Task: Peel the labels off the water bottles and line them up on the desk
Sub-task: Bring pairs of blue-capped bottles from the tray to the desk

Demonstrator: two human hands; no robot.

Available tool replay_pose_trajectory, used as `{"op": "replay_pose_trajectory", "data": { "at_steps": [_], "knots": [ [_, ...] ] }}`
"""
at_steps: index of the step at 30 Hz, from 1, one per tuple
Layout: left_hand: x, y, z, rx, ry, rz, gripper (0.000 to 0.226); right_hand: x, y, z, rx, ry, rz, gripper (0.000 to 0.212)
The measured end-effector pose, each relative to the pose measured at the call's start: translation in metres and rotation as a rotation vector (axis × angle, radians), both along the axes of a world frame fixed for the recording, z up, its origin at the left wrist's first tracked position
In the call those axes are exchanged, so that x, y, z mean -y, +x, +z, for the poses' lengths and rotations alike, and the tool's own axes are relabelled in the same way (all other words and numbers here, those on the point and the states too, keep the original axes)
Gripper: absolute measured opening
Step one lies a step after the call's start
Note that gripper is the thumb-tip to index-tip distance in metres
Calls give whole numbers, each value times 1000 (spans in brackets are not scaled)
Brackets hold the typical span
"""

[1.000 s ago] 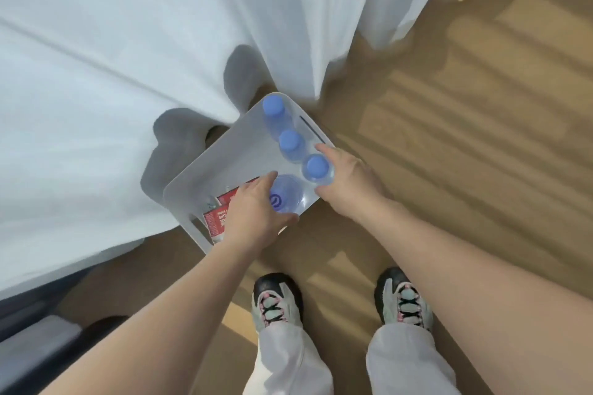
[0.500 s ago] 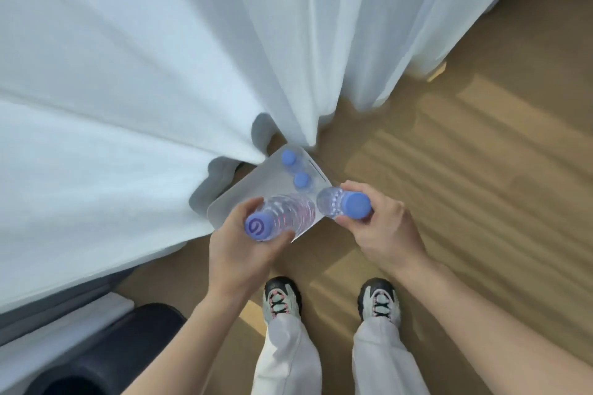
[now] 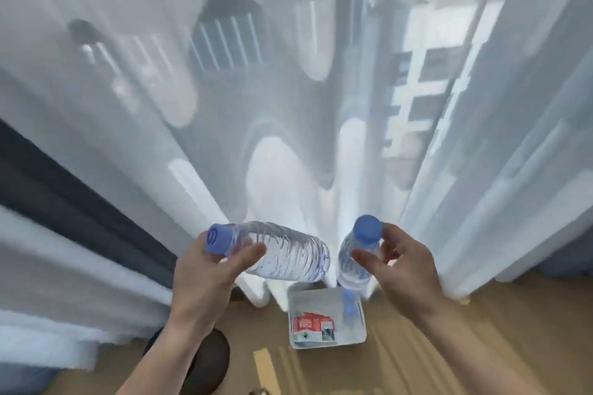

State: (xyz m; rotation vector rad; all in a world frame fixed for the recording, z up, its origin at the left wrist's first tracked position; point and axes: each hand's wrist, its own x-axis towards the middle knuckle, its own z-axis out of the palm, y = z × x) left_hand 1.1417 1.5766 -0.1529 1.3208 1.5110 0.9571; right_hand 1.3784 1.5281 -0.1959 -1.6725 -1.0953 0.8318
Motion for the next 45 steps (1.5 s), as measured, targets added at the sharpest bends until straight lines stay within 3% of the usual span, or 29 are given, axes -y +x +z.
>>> {"op": "replay_pose_trajectory", "data": {
  "at_steps": [2, 6, 10, 12, 16, 20, 24, 28, 34, 45],
  "knots": [
    [24, -36, 51, -15, 103, 52, 39, -11, -39, 48, 25, 119, 168, 31],
    [92, -127, 132, -37, 249, 207, 27, -11, -147, 131, -18, 303, 484, 28],
    [193, -243, 179, -25, 300, 428, 39, 28, -282, 191, -230, 350, 869, 25],
    [258, -296, 192, -40, 332, 565, 43, 64, -355, 205, -249, 350, 1020, 24],
    [408, -391, 196, -101, 358, 910, 49, 172, -505, 215, -335, 317, 1274, 26],
    [557, -457, 196, -159, 363, 1184, 28, 308, -631, 218, -404, 254, 1544, 11],
    [689, -495, 203, -259, 330, 1451, 34, 436, -723, 235, -471, 182, 1836, 14],
    [790, -512, 214, -332, 353, 1695, 15, 544, -791, 245, -532, 69, 2069, 14],
    [888, -551, 221, -377, 291, 1923, 16, 653, -865, 245, -619, -79, 2301, 16],
    [952, -699, 231, -419, 395, 2180, 9, 743, -1059, 262, -673, -52, 2529, 16]
  ]
}}
